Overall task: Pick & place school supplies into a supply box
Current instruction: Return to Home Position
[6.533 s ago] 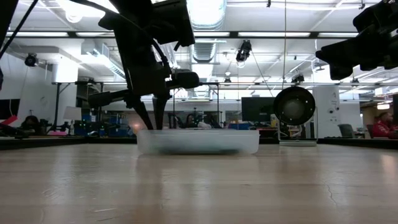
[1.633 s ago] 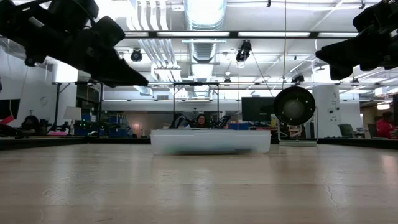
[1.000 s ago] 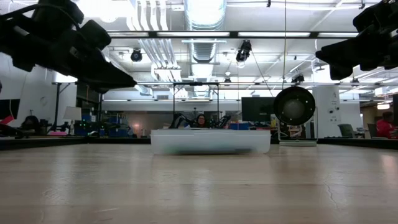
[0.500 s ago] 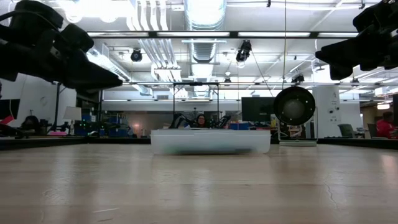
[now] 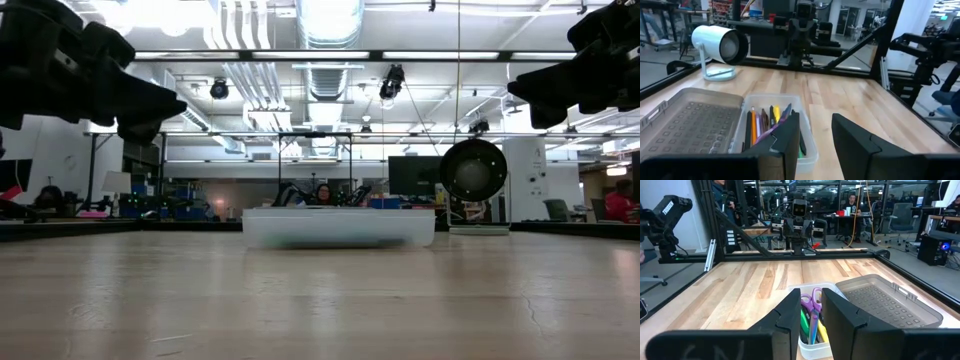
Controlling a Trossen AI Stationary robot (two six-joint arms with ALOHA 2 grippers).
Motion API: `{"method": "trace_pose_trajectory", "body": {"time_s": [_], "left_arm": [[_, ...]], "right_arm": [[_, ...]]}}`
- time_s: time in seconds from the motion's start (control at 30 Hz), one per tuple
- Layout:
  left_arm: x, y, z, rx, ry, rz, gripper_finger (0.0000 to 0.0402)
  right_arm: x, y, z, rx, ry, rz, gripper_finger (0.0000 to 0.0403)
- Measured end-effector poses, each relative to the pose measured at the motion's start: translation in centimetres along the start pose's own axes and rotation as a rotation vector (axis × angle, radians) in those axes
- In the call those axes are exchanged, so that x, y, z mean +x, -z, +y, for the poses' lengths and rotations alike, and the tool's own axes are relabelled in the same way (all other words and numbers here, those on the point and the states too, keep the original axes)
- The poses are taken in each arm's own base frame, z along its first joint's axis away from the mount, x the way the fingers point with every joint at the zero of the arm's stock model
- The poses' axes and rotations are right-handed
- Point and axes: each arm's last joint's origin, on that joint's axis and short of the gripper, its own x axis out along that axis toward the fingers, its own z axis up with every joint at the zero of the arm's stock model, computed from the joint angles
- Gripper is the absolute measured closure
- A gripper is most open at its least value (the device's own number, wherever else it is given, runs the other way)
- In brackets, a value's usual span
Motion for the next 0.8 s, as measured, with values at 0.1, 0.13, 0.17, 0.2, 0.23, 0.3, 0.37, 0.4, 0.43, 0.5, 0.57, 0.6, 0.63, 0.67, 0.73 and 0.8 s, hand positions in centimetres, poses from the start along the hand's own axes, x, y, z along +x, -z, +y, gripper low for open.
{"method": "trace_pose_trajectory", "body": {"time_s": [0.1, 0.13, 0.17, 0.2, 0.23, 0.3, 0.37, 0.4, 0.43, 0.5, 0.57, 0.6, 0.63, 0.67, 0.73, 0.8], "left_arm": [[-0.3, -0.1, 0.0, 0.001, 0.006, -0.008, 0.0302], [-0.3, -0.2, -0.1, 0.002, 0.013, -0.018, 0.0302], [-0.4, -0.3, -0.1, 0.002, 0.020, -0.027, 0.0302], [-0.4, -0.4, -0.1, 0.003, 0.028, -0.035, 0.0302], [-0.5, -0.4, -0.2, 0.004, 0.036, -0.042, 0.0302], [-0.6, -0.6, -0.2, 0.006, 0.045, -0.060, 0.0302], [-0.8, -0.8, -0.3, 0.008, 0.049, -0.078, 0.0302], [-0.8, -0.9, -0.3, 0.008, 0.051, -0.087, 0.0302], [-0.9, -1.0, -0.3, 0.010, 0.053, -0.095, 0.0302], [-1.1, -1.2, -0.3, 0.014, 0.057, -0.115, 0.0302], [-1.3, -1.3, -0.4, 0.020, 0.059, -0.129, 0.0302], [-1.4, -1.4, -0.4, 0.021, 0.059, -0.131, 0.0302], [-1.5, -1.4, -0.4, 0.021, 0.059, -0.132, 0.0302], [-1.7, -1.4, -0.4, 0.022, 0.060, -0.136, 0.0302], [-1.9, -1.4, -0.4, 0.018, 0.060, -0.136, 0.0302], [-2.2, -1.4, -0.4, 0.015, 0.061, -0.143, 0.0302]], "right_arm": [[0.0, 0.0, 0.0, 0.000, 0.000, 0.000, 0.0329], [0.0, 0.0, 0.0, 0.000, 0.000, 0.000, 0.0328], [0.0, 0.0, 0.0, 0.000, 0.000, 0.000, 0.0326], [0.0, 0.0, 0.0, 0.000, 0.000, 0.000, 0.0325], [0.0, 0.0, 0.0, 0.000, 0.000, 0.000, 0.0324], [0.0, 0.0, 0.0, 0.000, 0.000, 0.000, 0.0322], [0.0, 0.0, 0.0, 0.000, 0.000, 0.000, 0.0321], [0.0, 0.0, 0.0, 0.000, 0.000, 0.000, 0.0321], [0.0, 0.0, 0.0, 0.000, 0.000, 0.000, 0.0322], [0.0, 0.0, 0.0, 0.000, 0.000, 0.000, 0.0326], [0.0, 0.0, 0.0, 0.000, 0.000, 0.000, 0.0329], [0.0, 0.0, 0.0, 0.000, 0.000, 0.000, 0.0330], [0.0, 0.0, 0.0, 0.000, 0.000, 0.000, 0.0332], [0.0, 0.0, 0.0, 0.000, 0.000, 0.000, 0.0333], [0.0, 0.0, 0.0, 0.000, 0.000, 0.000, 0.0334], [0.0, 0.0, 0.0, 0.000, 0.000, 0.000, 0.0334]]}}
